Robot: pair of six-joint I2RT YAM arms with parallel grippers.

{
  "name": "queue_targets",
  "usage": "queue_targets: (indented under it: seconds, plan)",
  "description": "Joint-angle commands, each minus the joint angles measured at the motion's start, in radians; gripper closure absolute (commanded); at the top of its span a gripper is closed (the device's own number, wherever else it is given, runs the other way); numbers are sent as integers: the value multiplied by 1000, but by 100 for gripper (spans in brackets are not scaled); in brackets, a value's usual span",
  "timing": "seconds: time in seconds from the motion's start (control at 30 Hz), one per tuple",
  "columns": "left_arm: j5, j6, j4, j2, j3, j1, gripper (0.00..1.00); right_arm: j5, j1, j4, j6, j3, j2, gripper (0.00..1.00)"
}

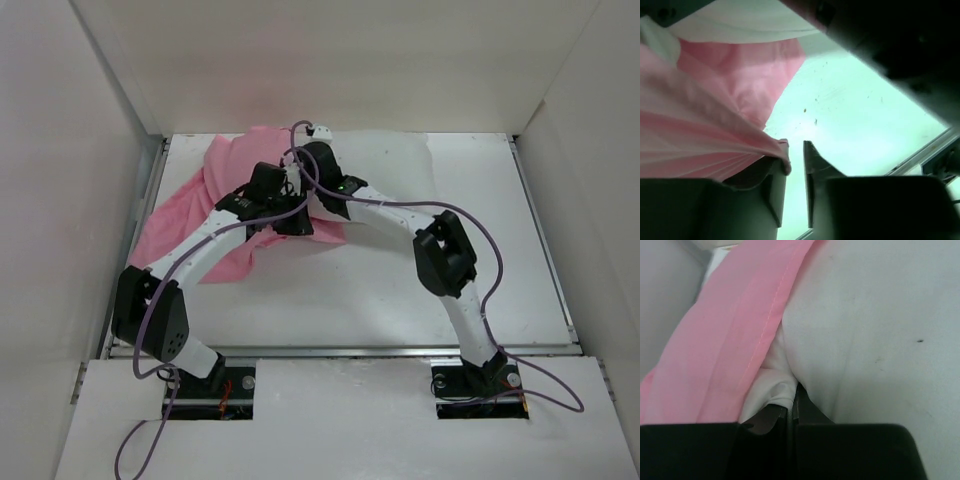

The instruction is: Put the pillow into the pillowcase

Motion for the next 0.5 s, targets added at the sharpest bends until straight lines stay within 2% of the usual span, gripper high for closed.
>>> queue_targets:
  seconds: [0.0,0.03,0.07,0.1,0.13,0.17,0.2,0.23,0.3,0.33,0.37,0.4,0.47]
  plan:
    - [345,165,74,-73,95,-147,81,-291,-6,153,133,-105,66,100]
    - [325,156,74,-73,95,-147,67,-382,-21,220,160,-158,20,100]
    - [287,147,74,-73,95,-147,39,-468,-35,356,171,-210,-6,100]
    - [272,135,74,-82,83,-138,21,-607,-60,417,180,-261,-31,94]
    - [262,125,86,-82,83,-138,18,-663,-70,467,181,-345,-55,90]
    - [245,125,100,-105,83,-126,8,-712,-81,510,181,-380,-107,86]
    - [208,109,100,-114,74,-113,6,-757,-98,575,181,-410,-132,78]
    - [193,108,100,-123,74,-113,6,-835,-107,593,181,-457,-156,75]
    - [124,96,109,-154,92,-87,6,-897,-121,623,164,-489,-227,65]
    - [101,96,109,-165,92,-87,6,-932,-130,598,142,-502,-248,54]
    - [73,96,100,-177,108,-87,6,-932,-130,574,118,-502,-271,49]
    - [49,96,100,-200,117,-76,2,-932,-130,496,52,-502,-320,41]
    - [-22,87,100,-220,131,-76,0,-868,-130,402,-26,-511,-368,37]
